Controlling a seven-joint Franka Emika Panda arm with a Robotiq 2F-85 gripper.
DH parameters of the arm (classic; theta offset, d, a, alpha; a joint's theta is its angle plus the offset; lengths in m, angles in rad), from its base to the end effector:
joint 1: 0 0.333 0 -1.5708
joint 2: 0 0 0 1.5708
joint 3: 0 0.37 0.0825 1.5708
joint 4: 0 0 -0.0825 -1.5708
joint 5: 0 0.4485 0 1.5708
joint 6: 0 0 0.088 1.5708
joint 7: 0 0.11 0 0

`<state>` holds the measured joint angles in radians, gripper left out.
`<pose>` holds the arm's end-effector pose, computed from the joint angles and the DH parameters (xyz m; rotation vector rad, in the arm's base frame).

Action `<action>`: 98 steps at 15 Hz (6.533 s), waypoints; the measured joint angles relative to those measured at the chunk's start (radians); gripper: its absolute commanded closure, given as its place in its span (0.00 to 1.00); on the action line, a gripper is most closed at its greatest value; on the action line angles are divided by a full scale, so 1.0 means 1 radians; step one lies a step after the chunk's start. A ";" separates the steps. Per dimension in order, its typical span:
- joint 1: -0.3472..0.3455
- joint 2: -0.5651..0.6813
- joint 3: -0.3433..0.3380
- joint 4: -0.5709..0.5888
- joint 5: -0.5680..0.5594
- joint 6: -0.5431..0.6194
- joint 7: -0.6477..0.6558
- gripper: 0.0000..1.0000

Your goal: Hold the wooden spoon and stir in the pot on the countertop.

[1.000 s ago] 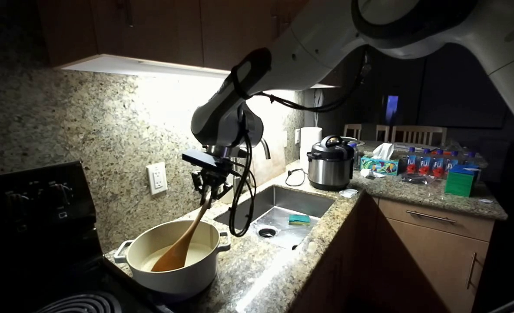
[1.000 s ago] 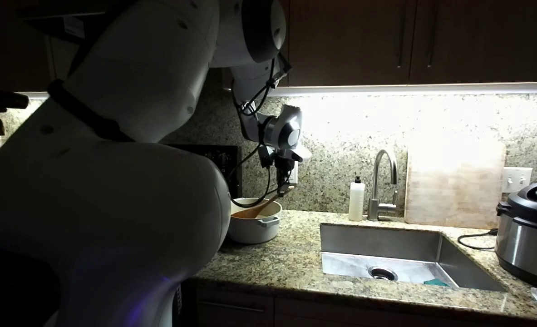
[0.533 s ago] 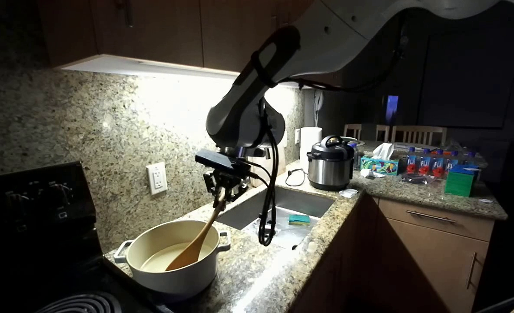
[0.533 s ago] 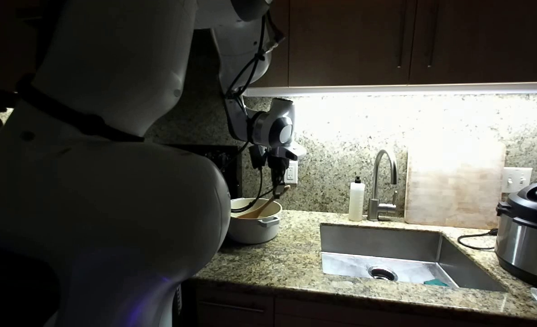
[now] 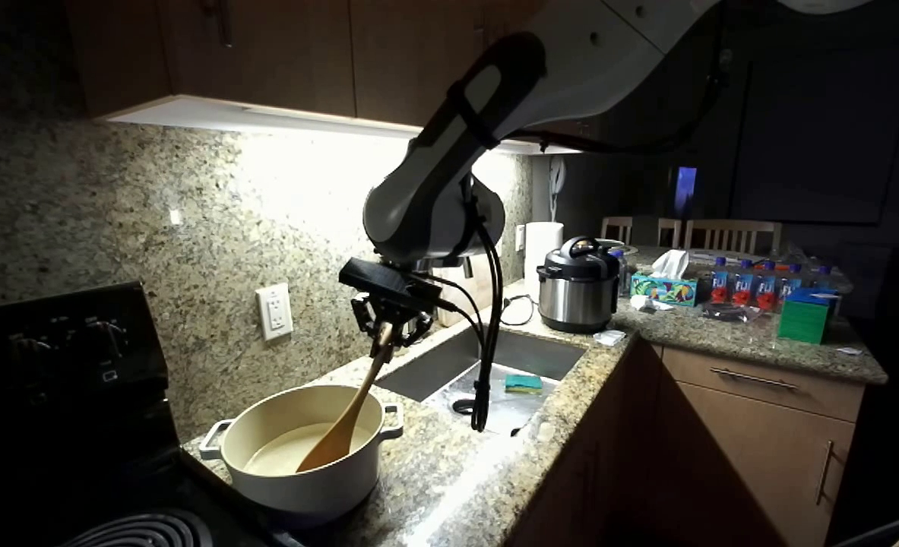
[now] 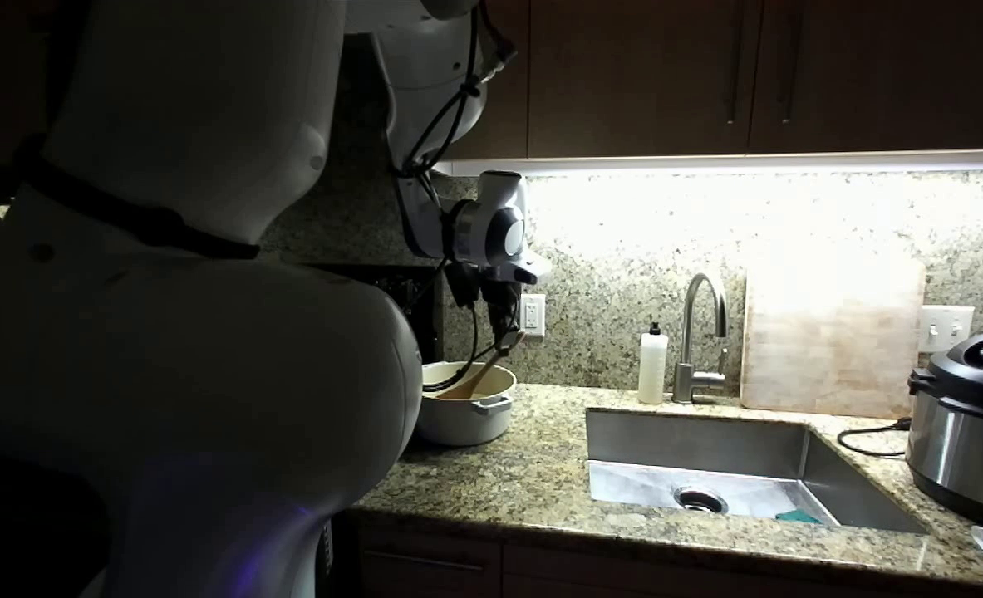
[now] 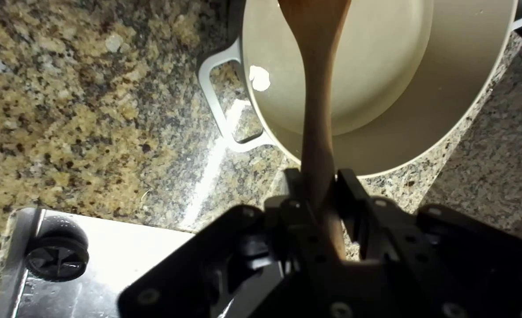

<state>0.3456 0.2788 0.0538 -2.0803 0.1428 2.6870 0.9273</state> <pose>0.6235 0.2570 0.3303 -2.7005 0.9106 -0.2842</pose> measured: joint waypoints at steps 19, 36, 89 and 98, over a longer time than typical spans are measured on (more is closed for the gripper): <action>-0.003 0.124 0.005 0.187 -0.001 0.011 0.000 0.94; -0.035 0.167 0.001 0.216 0.012 0.011 0.000 0.94; -0.068 0.226 0.042 0.392 0.023 -0.177 -0.068 0.94; -0.067 0.333 0.000 0.559 0.017 -0.239 -0.067 0.94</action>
<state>0.2783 0.6115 0.0539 -1.5217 0.1598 2.4479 0.8603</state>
